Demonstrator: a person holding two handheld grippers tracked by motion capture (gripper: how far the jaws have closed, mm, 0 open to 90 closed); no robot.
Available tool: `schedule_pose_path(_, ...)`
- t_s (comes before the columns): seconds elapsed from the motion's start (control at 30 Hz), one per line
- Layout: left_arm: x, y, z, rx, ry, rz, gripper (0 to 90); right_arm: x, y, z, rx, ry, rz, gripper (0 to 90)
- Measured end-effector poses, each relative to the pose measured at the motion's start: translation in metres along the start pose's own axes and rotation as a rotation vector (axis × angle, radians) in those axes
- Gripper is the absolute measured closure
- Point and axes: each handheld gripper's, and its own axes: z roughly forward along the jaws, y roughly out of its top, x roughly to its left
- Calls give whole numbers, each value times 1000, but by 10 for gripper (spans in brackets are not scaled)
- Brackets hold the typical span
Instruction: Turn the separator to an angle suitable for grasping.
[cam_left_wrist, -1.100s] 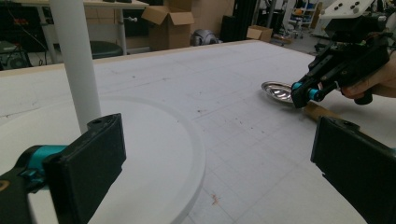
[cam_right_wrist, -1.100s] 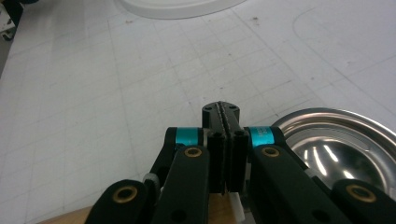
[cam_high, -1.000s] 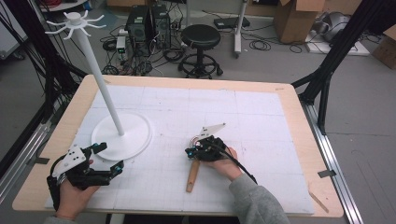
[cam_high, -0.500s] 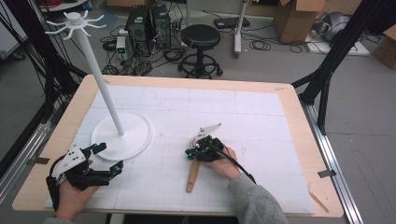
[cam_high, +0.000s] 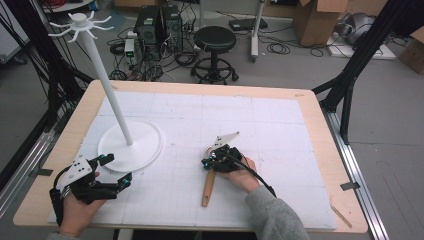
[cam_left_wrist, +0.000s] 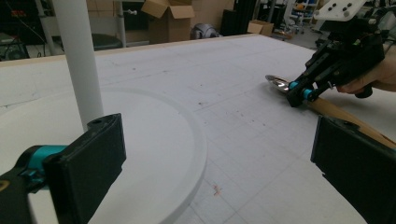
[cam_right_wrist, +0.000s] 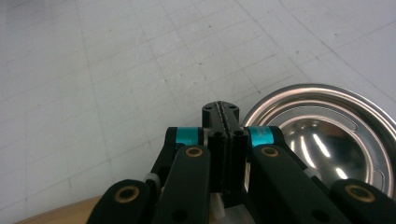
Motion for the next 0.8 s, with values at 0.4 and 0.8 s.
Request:
schedule_pose_path(0.4, 0, -1, 1, 10, -9, -4, 37, 2, -3, -5, 19, -16, -15, 900)
schedule_pose_path(0.8, 0, -1, 1, 19, -10, -3, 37, -1, -14, -17, 14, -24, -7, 900)
